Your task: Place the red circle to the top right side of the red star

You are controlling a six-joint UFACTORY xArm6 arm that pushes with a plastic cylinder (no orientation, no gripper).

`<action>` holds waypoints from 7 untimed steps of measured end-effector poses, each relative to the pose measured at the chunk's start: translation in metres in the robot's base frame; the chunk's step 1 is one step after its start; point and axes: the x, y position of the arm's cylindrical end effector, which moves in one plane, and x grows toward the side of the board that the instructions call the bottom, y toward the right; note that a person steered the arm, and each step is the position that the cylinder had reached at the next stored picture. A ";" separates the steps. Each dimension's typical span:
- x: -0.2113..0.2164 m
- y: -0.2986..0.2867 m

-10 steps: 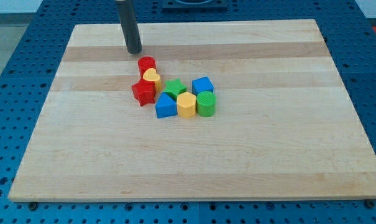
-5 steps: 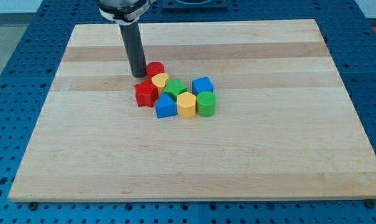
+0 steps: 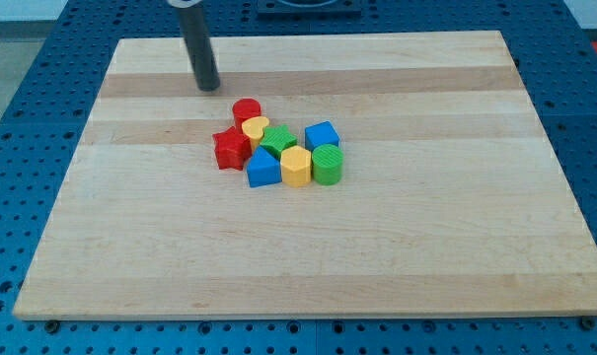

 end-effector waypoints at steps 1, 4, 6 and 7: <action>0.025 0.020; 0.067 0.020; 0.040 0.020; -0.021 0.028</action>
